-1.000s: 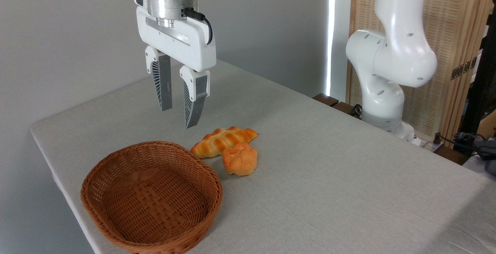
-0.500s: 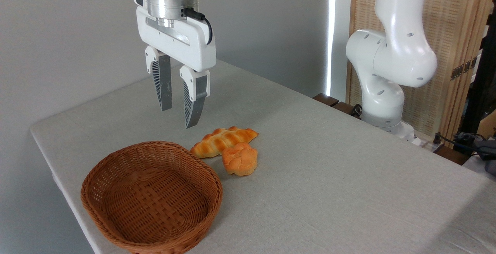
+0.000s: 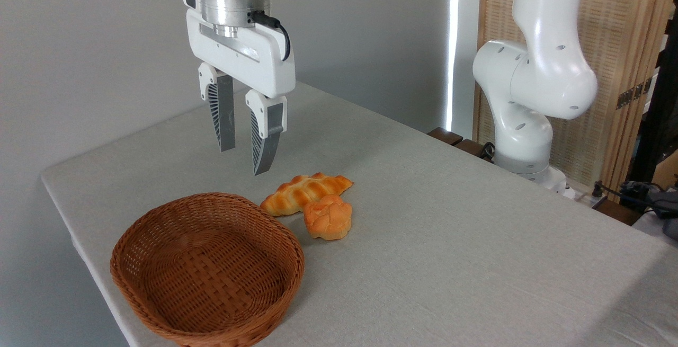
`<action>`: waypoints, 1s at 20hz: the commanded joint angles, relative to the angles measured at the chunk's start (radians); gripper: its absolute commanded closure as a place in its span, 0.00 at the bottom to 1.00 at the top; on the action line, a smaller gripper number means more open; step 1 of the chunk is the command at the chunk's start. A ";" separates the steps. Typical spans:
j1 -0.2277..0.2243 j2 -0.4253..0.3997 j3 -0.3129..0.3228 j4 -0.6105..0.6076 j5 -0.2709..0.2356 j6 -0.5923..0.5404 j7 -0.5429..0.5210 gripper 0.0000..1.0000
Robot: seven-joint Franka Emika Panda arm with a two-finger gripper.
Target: Put bread into the basket
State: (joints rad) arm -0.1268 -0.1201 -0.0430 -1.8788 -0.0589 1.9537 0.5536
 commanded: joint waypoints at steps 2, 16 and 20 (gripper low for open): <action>-0.007 -0.006 0.009 0.001 -0.004 0.005 0.008 0.00; -0.008 -0.007 -0.003 0.000 -0.004 -0.047 0.015 0.00; -0.010 -0.007 -0.017 0.000 -0.004 -0.082 0.017 0.00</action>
State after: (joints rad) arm -0.1368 -0.1198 -0.0485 -1.8790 -0.0589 1.9133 0.5537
